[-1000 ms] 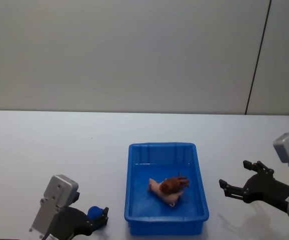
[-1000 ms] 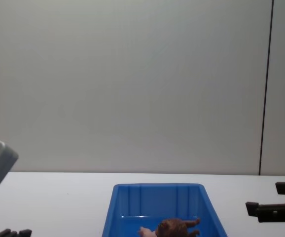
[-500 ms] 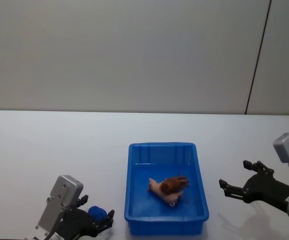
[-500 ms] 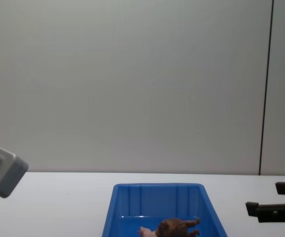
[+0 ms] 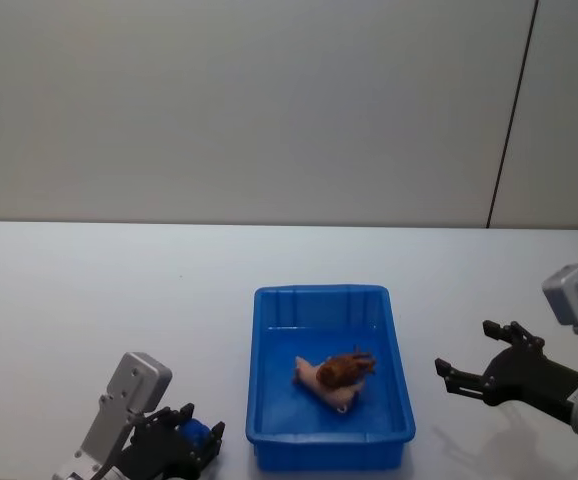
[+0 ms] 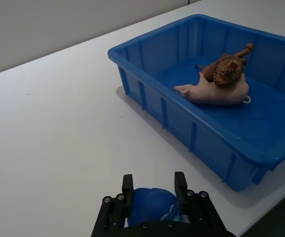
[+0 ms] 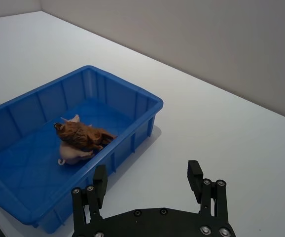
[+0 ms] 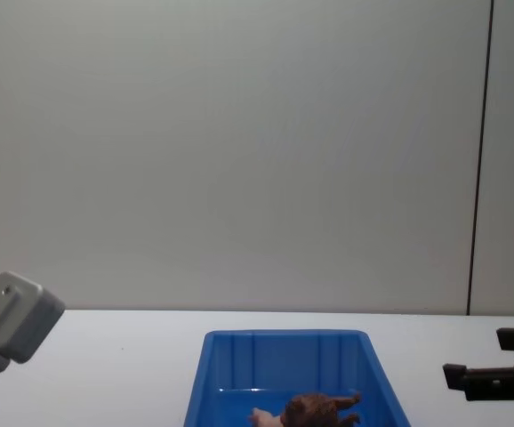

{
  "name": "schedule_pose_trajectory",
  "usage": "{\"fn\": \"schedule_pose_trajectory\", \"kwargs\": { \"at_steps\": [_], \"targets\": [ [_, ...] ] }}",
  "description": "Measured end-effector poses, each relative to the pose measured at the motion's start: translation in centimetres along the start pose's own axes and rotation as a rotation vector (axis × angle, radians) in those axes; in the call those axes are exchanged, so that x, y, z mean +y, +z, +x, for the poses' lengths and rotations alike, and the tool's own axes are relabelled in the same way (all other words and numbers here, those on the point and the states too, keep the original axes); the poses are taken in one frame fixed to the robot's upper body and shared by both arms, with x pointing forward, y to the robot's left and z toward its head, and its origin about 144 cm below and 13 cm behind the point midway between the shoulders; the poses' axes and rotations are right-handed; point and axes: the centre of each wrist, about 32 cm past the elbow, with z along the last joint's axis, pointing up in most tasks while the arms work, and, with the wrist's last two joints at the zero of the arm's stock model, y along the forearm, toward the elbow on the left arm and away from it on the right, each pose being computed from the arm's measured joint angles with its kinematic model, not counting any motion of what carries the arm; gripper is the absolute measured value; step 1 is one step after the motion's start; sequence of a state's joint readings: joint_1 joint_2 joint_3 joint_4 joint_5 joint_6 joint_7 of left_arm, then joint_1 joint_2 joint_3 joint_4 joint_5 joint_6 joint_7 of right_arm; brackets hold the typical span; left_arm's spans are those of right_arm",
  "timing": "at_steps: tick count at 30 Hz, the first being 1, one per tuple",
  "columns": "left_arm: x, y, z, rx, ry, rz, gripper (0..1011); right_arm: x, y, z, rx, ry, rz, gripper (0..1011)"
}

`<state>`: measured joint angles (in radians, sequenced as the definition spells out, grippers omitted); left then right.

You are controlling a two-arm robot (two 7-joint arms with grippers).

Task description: Pick up the two dolls from the table and place them into the box.

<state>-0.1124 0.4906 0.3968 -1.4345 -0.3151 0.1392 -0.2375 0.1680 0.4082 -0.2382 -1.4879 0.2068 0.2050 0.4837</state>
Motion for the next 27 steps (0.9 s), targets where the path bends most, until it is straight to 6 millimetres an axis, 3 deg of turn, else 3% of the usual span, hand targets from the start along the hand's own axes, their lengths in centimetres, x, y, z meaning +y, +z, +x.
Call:
{"fn": "schedule_pose_trajectory", "kwargs": {
  "at_steps": [9,27],
  "targets": [
    [-0.07,0.00,-0.02,0.002,-0.016,0.012,288,0.00,0.00,0.00,0.000,0.000,0.000,1001],
    [-0.23,0.20,-0.09,-0.006,-0.034,0.013,166,0.00,0.00,0.00,0.000,0.000,0.000,1001]
  ]
}}
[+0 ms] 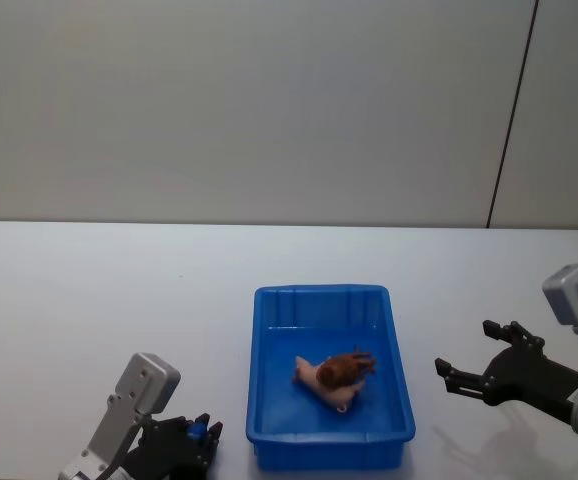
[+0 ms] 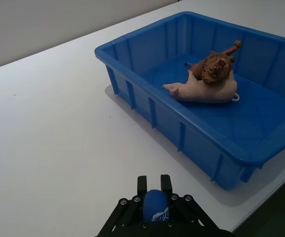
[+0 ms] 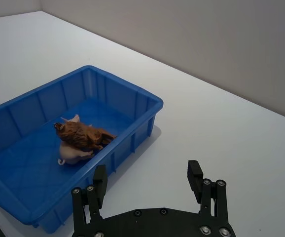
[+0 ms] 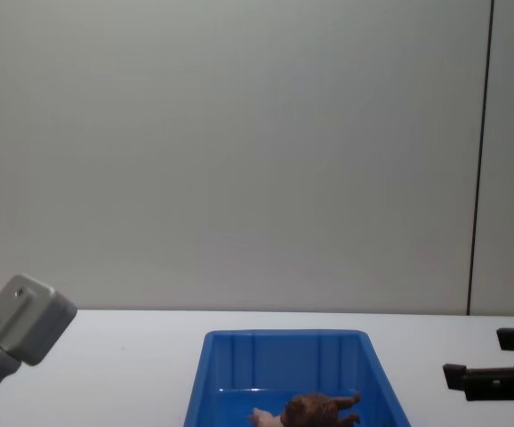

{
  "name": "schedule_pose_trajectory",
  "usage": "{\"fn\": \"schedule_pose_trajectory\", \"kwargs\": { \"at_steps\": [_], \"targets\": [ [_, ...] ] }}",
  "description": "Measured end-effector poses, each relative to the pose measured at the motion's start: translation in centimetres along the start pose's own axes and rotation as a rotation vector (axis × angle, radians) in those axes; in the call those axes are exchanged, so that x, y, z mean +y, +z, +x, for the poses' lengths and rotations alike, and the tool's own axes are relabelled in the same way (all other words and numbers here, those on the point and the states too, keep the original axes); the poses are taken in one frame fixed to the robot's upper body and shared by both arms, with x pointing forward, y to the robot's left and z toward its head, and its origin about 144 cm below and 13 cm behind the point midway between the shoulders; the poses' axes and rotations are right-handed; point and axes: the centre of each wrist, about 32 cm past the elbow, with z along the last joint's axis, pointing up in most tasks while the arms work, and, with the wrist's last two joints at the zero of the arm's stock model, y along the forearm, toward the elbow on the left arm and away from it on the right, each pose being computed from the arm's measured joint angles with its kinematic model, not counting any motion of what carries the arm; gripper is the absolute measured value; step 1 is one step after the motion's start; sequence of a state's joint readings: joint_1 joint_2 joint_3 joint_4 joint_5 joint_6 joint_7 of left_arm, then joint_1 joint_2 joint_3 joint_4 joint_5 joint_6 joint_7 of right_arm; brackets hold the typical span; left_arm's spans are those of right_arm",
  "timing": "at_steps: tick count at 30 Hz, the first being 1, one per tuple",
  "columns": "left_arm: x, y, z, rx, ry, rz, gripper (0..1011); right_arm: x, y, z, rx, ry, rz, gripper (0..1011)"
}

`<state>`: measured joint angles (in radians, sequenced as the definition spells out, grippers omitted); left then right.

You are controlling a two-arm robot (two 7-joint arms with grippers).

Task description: Pick up the two dolls from the table and place them into the box.

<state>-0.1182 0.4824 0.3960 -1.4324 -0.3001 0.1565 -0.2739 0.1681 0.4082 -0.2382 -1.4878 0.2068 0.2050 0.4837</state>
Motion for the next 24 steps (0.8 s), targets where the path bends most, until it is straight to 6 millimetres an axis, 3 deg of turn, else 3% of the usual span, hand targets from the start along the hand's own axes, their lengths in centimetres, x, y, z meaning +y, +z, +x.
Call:
{"fn": "schedule_pose_trajectory", "kwargs": {
  "at_steps": [14,24],
  "targets": [
    [-0.4,1.5,0.2,-0.039,-0.008,-0.030,84,0.0,0.0,0.0,0.000,0.000,0.000,1001],
    [-1.0,3.9,0.4,-0.103,0.006,-0.065,55,0.0,0.0,0.0,0.000,0.000,0.000,1001]
  ]
}}
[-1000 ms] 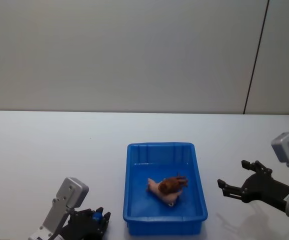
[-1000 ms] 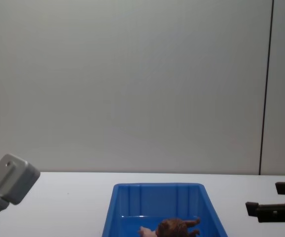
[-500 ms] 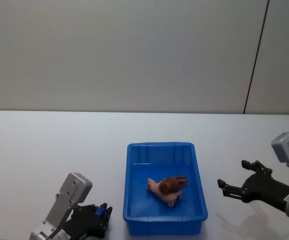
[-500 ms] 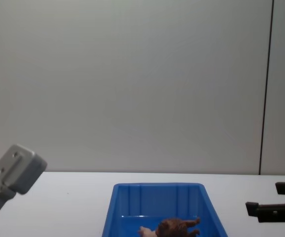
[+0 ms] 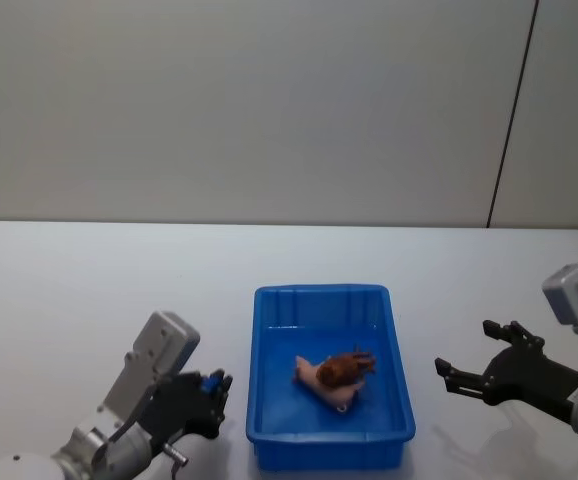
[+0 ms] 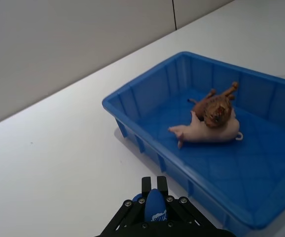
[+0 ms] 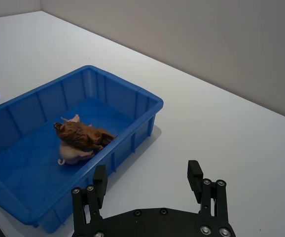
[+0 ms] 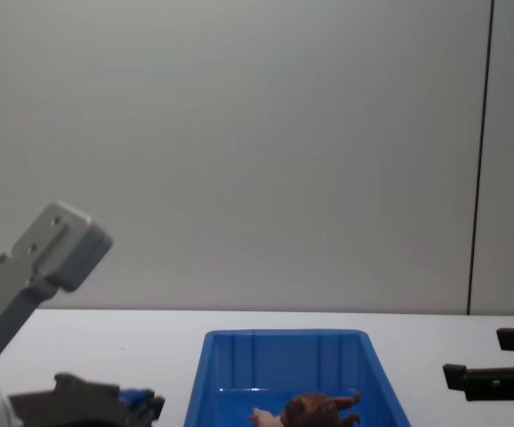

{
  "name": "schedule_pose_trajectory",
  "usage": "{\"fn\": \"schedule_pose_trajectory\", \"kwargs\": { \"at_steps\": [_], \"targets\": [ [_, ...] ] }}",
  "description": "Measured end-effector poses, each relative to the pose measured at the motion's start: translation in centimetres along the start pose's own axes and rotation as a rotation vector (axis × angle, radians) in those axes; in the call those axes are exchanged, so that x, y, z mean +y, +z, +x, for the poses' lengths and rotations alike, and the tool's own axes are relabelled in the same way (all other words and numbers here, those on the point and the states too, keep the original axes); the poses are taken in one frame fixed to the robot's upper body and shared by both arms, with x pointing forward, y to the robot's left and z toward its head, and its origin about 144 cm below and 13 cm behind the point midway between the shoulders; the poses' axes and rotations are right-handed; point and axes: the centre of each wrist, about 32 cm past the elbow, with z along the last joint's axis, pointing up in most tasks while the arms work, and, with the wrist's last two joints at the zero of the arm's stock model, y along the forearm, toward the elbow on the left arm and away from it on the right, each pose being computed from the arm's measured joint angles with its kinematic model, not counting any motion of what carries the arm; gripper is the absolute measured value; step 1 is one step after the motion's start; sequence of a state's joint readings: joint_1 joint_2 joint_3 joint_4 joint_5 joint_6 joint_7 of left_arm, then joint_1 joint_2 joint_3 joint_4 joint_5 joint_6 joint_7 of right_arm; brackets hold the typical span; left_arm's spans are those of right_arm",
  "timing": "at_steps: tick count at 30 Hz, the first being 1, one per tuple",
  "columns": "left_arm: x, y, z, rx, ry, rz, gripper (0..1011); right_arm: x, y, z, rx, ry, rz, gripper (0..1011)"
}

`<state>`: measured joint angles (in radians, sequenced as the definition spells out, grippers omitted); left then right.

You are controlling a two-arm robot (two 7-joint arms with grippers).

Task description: Pick up the two dolls from the table and place them into the box.

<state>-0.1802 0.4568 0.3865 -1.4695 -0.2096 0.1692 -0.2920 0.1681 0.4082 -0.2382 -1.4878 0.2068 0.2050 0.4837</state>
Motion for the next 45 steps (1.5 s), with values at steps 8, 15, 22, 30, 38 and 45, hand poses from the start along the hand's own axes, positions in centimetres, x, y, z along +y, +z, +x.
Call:
{"fn": "schedule_pose_trajectory", "kwargs": {
  "at_steps": [8,15,22,30,38,45],
  "targets": [
    [-0.9,2.3,0.1,-0.055,0.026,-0.040,55,0.0,0.0,0.0,0.000,0.000,0.000,1001],
    [-1.9,3.9,-0.4,-0.087,0.026,-0.084,55,0.0,0.0,0.0,0.000,0.000,0.000,1001],
    [-3.0,5.1,-1.0,-0.096,0.009,-0.127,55,0.0,0.0,0.0,0.000,0.000,0.000,1001],
    [-4.2,5.9,-1.8,-0.095,-0.019,-0.170,203,0.0,0.0,0.0,0.000,0.000,0.000,1001],
    [-5.0,6.6,-2.4,-0.096,-0.038,-0.217,434,0.0,0.0,0.0,0.000,0.000,0.000,1001],
    [-4.8,6.9,-2.6,-0.099,-0.026,-0.255,653,0.0,0.0,0.0,0.000,0.000,0.000,1001]
  ]
}}
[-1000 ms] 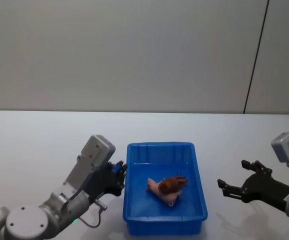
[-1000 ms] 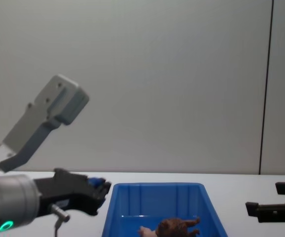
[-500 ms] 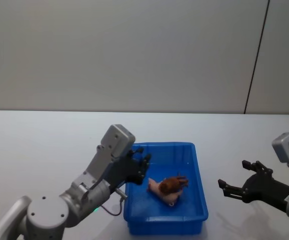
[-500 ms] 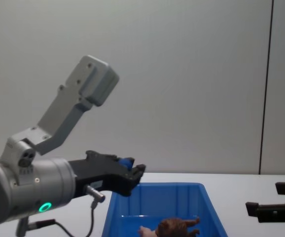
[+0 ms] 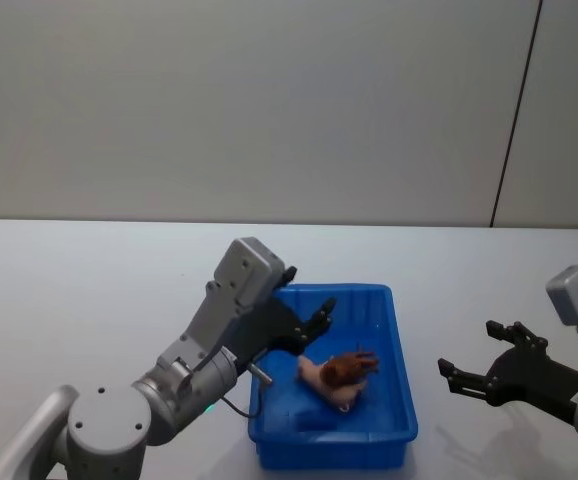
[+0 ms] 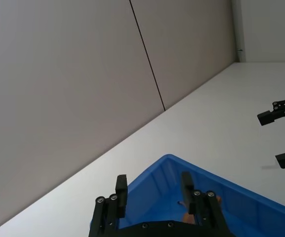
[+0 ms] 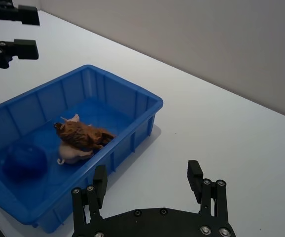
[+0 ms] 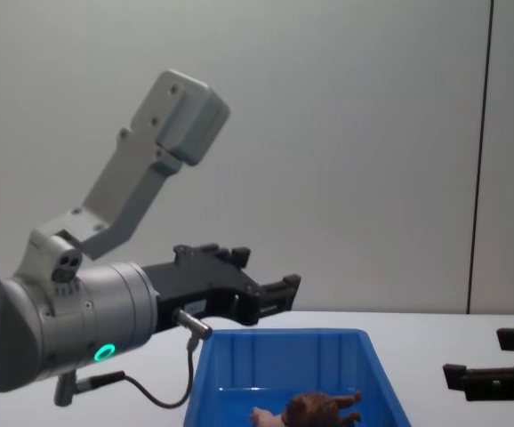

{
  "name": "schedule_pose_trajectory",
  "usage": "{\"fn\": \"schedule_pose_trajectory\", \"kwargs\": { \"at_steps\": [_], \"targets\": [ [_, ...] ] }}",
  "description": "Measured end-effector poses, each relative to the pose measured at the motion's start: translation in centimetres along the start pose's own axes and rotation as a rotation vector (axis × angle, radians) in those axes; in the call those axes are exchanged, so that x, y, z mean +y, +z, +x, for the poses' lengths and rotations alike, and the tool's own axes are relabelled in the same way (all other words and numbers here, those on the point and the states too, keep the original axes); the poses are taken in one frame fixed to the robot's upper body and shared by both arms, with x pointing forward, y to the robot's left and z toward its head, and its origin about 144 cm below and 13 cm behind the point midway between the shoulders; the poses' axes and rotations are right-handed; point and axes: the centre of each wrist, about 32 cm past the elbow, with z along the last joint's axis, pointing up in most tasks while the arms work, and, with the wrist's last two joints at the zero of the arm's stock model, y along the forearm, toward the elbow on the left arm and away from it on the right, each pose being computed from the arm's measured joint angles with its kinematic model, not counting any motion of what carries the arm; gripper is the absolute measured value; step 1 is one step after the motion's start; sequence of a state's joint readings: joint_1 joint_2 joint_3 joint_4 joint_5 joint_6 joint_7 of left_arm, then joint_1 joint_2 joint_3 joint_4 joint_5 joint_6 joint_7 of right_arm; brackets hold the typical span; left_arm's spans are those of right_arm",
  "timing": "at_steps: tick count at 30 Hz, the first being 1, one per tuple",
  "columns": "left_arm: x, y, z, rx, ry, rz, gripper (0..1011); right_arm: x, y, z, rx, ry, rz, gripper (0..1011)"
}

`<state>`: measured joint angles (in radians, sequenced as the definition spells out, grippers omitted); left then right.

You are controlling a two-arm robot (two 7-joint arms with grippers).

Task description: Pick up the two dolls from the table and place them into the box.

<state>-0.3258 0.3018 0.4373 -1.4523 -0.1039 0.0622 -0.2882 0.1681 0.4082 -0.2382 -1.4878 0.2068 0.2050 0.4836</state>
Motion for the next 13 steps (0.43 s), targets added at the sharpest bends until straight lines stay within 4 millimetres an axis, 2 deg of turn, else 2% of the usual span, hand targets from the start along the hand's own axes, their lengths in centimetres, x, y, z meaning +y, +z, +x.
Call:
{"fn": "schedule_pose_trajectory", "kwargs": {
  "at_steps": [4,6,13],
  "targets": [
    [0.5,0.2,-0.1,-0.008,0.023,-0.024,748,0.0,0.0,0.0,0.000,0.000,0.000,1001],
    [0.9,0.3,-0.1,-0.011,0.039,-0.036,847,0.0,0.0,0.0,0.000,0.000,0.000,1001],
    [1.7,0.6,-0.2,-0.019,0.072,-0.066,1001,0.0,0.0,0.0,0.000,0.000,0.000,1001]
  ]
}}
